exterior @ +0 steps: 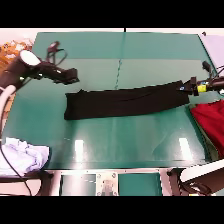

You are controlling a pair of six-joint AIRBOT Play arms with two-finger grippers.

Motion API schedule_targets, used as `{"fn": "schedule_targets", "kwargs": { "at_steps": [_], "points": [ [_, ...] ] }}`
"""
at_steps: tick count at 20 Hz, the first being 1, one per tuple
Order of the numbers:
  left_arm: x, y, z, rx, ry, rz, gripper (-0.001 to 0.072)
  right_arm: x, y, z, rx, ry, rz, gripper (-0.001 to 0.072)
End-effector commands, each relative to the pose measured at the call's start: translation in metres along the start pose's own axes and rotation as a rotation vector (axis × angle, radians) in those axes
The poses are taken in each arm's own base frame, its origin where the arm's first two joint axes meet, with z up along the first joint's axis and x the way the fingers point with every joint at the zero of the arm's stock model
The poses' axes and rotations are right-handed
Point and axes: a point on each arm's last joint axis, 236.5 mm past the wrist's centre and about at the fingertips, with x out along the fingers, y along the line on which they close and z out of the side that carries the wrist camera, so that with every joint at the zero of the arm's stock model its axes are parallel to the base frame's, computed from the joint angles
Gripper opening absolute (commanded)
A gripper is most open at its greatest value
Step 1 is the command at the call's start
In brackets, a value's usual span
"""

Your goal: Fold the shirts.

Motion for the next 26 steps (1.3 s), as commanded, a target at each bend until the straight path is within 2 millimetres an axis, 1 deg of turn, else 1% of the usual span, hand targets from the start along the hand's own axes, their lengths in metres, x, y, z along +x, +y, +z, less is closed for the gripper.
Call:
{"fn": "schedule_targets", "kwargs": {
  "at_steps": [1, 3, 4, 5, 7, 9, 10, 11, 13, 15, 17, 18, 20, 21, 23, 24, 26],
  "points": [
    [0.061, -0.065, -0.027, 0.051, 0.050, -0.095, 0.0023, -0.031, 0.073, -0.008, -0.051, -0.022, 0.071, 0.0022],
    [0.114, -0.117, -0.049, 0.029, 0.042, -0.175, 0.0023, -0.039, 0.106, -0.017, -0.068, -0.024, 0.067, 0.0022],
    [0.136, -0.139, -0.059, 0.001, 0.029, -0.210, 0.0023, -0.041, 0.123, -0.022, -0.090, -0.026, 0.062, 0.0023],
    [0.155, -0.162, -0.071, -0.008, 0.018, -0.244, 0.0023, -0.041, 0.137, -0.026, -0.107, -0.025, 0.060, 0.0023],
    [0.184, -0.195, -0.096, -0.011, 0.015, -0.291, 0.0023, -0.038, 0.165, -0.036, -0.136, -0.015, 0.060, 0.0023],
    [0.203, -0.211, -0.116, -0.022, 0.041, -0.308, 0.0023, -0.031, 0.187, -0.045, -0.181, 0.004, 0.072, 0.0023],
    [0.210, -0.214, -0.122, -0.021, 0.055, -0.311, 0.0023, -0.028, 0.196, -0.048, -0.190, 0.011, 0.088, 0.0023],
    [0.215, -0.215, -0.125, -0.032, 0.063, -0.314, 0.0023, -0.026, 0.204, -0.050, -0.192, 0.018, 0.107, 0.0023],
    [0.220, -0.213, -0.126, -0.046, 0.065, -0.313, 0.0023, -0.023, 0.209, -0.051, -0.201, 0.021, 0.118, 0.0023],
    [0.217, -0.210, -0.125, -0.038, 0.075, -0.315, 0.0023, -0.023, 0.208, -0.047, -0.199, 0.006, 0.115, 0.0023],
    [0.206, -0.205, -0.121, -0.017, 0.136, -0.349, 0.0022, -0.023, 0.207, -0.043, -0.201, -0.011, 0.109, 0.0023],
    [0.195, -0.201, -0.118, 0.013, 0.185, -0.369, 0.0022, -0.022, 0.208, -0.043, -0.202, -0.009, 0.111, 0.0023],
    [0.165, -0.181, -0.106, 0.067, 0.298, -0.384, 0.0022, -0.019, 0.211, -0.045, -0.207, -0.001, 0.114, 0.0023],
    [0.148, -0.161, -0.097, 0.086, 0.351, -0.351, 0.0022, -0.017, 0.214, -0.047, -0.211, 0.006, 0.120, 0.0023],
    [0.113, -0.107, -0.073, 0.131, 0.426, -0.195, 0.0021, -0.007, 0.228, -0.053, -0.232, 0.032, 0.146, 0.0023],
    [0.091, -0.076, -0.061, 0.153, 0.445, -0.086, 0.0022, 0.000, 0.237, -0.054, -0.235, 0.035, 0.158, 0.0023],
    [0.035, -0.013, -0.031, 0.196, 0.439, 0.164, 0.0022, 0.022, 0.259, -0.053, -0.238, 0.024, 0.171, 0.0023]
  ]
}}
